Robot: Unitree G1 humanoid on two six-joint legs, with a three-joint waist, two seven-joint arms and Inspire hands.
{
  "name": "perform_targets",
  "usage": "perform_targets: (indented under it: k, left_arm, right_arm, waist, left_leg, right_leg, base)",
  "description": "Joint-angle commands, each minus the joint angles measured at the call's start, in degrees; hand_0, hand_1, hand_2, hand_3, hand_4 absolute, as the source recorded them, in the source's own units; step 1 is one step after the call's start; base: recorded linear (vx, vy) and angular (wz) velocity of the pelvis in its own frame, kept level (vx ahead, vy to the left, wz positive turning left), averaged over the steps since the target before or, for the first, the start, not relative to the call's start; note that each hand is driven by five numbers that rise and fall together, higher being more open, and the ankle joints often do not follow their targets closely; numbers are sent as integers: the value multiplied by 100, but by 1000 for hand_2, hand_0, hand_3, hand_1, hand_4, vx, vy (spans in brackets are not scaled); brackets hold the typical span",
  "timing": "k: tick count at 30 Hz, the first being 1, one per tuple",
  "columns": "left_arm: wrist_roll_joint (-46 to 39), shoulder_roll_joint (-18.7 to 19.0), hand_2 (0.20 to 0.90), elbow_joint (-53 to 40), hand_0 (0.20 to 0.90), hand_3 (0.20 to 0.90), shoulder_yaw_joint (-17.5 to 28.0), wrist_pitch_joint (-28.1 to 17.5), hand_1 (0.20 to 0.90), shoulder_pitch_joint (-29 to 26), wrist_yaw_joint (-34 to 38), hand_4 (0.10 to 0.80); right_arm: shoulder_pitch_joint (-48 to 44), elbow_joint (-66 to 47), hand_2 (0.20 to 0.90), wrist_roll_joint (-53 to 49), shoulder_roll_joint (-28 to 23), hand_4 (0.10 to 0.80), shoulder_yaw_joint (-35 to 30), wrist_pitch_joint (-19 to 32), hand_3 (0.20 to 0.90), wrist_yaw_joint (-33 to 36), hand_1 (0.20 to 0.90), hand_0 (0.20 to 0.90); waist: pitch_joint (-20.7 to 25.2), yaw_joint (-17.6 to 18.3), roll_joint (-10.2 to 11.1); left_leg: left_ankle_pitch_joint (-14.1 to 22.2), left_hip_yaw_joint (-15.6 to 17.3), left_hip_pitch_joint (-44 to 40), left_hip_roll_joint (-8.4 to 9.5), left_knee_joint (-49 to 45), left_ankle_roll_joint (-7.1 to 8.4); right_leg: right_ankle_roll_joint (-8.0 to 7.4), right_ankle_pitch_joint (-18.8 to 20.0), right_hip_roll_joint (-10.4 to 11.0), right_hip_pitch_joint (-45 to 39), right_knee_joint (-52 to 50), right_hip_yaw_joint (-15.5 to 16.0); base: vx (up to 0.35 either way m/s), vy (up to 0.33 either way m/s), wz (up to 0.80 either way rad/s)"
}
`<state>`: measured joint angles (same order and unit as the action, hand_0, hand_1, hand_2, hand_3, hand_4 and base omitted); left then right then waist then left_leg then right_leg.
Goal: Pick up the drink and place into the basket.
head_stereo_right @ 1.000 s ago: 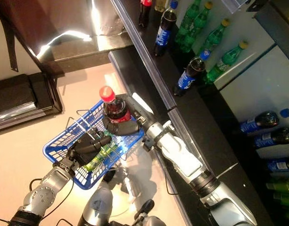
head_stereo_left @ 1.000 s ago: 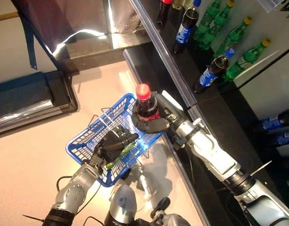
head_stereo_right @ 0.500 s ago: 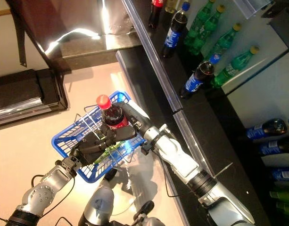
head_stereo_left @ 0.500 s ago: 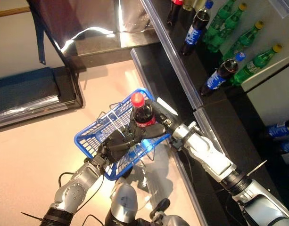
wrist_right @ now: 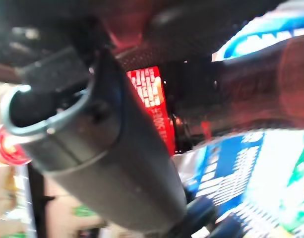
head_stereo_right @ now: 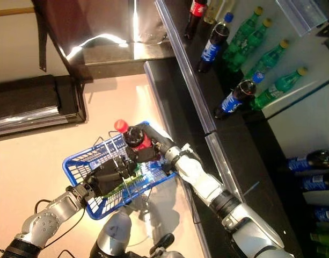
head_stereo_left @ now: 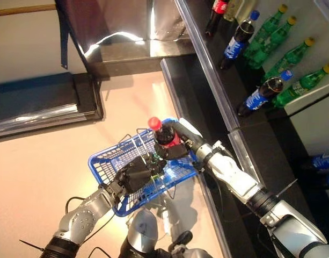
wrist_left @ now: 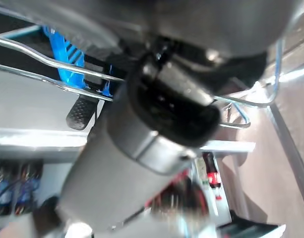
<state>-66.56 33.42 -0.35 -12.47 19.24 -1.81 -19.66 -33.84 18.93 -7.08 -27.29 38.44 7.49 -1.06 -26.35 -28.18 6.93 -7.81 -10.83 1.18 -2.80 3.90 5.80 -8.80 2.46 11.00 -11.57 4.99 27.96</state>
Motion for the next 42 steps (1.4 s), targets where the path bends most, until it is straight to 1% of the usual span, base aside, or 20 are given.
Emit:
perform_targets:
  k: [1,12,22,25,31,35,42]
  left_arm:
    - [-709,-670,300,-2568,300,200,-307,-836,300,-713,-2144,100]
    - [-791,-596,300,-2834,300,200,-386,-767,300,-815,-2364,100]
    - [-613,-558,300,-2956,300,200,-425,-646,300,-843,-2674,100]
    - [-505,-565,300,-3008,300,200,-500,-622,300,-896,-2802,100]
    - [-456,-532,300,-3070,300,200,-679,-728,300,-1066,-2898,100]
    - [-453,-539,300,-3137,300,200,-771,-690,300,-1183,-2938,100]
    - [-471,-608,300,-3136,300,200,-907,-576,300,-1299,-3022,100]
  right_arm:
    - [-283,18,300,275,66,100,589,434,200,342,300,300]
    - [-407,493,300,830,68,100,719,59,200,379,300,300]
    - [-414,658,300,1442,124,100,850,-44,200,354,300,300]
    - [-554,701,300,1709,152,100,956,-127,200,246,300,300]
    - [-774,784,300,1951,207,100,1150,-260,200,79,300,300]
    - [-900,877,300,2259,268,100,1256,-375,200,-33,300,300]
    - [-1165,1290,300,2798,487,100,1397,-443,200,-18,300,300]
  waist:
    - [1998,116,-29]
    - [2034,47,-13]
    - [2025,5,29]
    - [2039,4,21]
    - [2057,4,0]
    - [2056,-16,18]
    - [2099,-72,35]
  left_leg:
    - [409,-99,-183,30,110,-3]
    - [395,-198,-159,63,110,-8]
    - [397,-247,-151,63,110,-10]
    - [390,-250,-149,66,110,-14]
    - [379,-254,-138,72,110,-9]
    - [375,-292,-130,90,110,-21]
    - [368,-330,-133,105,110,-27]
  right_leg:
    - [-192,5,109,-213,-11,135]
    - [-184,9,93,-204,-17,169]
    - [-188,24,65,-200,-13,169]
    - [-180,20,58,-202,-9,153]
    - [-183,22,70,-195,-16,167]
    - [-182,27,67,-190,-18,179]
    - [-174,30,51,-212,-4,202]
  base:
    - [1,-7,12]
    - [0,-1,2]
    - [0,0,0]
    - [0,0,0]
    - [0,0,0]
    - [0,0,0]
    - [1,-2,4]
